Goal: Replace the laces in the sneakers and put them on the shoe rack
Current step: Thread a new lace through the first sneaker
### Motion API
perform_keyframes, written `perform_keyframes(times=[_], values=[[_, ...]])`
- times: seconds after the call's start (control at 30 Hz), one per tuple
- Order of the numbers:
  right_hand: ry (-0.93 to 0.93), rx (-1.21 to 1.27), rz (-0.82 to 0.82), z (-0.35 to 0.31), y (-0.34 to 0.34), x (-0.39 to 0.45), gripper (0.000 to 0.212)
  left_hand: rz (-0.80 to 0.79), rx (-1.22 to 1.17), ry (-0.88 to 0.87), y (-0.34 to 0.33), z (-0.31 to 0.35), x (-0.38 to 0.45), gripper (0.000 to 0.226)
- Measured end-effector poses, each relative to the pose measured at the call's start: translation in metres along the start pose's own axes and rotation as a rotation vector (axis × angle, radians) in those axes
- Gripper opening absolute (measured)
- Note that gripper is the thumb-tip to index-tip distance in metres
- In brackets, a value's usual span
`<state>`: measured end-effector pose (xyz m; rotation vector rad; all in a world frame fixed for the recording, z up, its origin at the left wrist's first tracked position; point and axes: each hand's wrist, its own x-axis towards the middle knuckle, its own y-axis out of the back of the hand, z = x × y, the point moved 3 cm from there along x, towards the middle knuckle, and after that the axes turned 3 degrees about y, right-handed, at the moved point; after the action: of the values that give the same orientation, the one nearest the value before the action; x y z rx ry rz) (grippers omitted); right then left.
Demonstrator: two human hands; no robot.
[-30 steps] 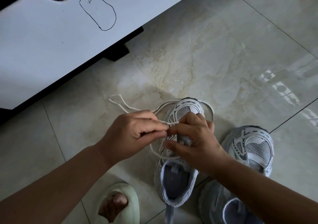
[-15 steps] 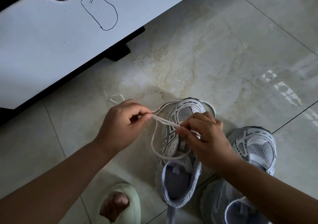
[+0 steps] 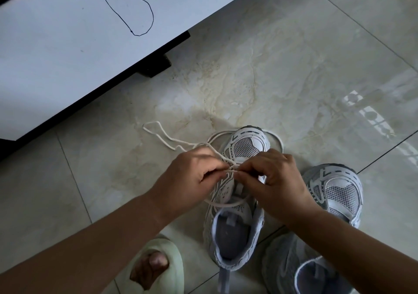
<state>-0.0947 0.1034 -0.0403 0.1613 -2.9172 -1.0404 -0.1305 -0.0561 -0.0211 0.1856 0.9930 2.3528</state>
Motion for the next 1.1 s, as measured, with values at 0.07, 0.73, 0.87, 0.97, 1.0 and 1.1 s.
perform_keyframes(times=[0.07, 0.73, 0.87, 0.97, 1.0, 1.1], values=[[-0.047, -0.081, -0.003, 0.001, -0.001, -0.003, 0.011, 0.015, 0.015, 0.047, -0.001, -0.004, -0.003, 0.014], [-0.234, -0.156, -0.153, 0.002, -0.016, -0.007, 0.015, -0.055, 0.209, 0.098, -0.017, -0.007, 0.004, 0.017], [-0.248, -0.121, -0.152, 0.002, -0.015, -0.007, 0.014, -0.049, 0.132, 0.112, -0.016, -0.008, 0.004, 0.015], [-0.268, -0.102, -0.161, 0.001, -0.016, -0.007, 0.013, -0.070, 0.099, 0.144, -0.017, -0.010, 0.004, 0.014], [-0.278, -0.092, -0.158, 0.002, -0.017, -0.006, 0.012, -0.071, 0.078, 0.177, -0.017, -0.011, 0.006, 0.010], [-0.307, -0.067, -0.152, 0.003, -0.017, -0.007, 0.010, -0.024, -0.038, 0.372, -0.015, -0.019, 0.011, 0.009]])
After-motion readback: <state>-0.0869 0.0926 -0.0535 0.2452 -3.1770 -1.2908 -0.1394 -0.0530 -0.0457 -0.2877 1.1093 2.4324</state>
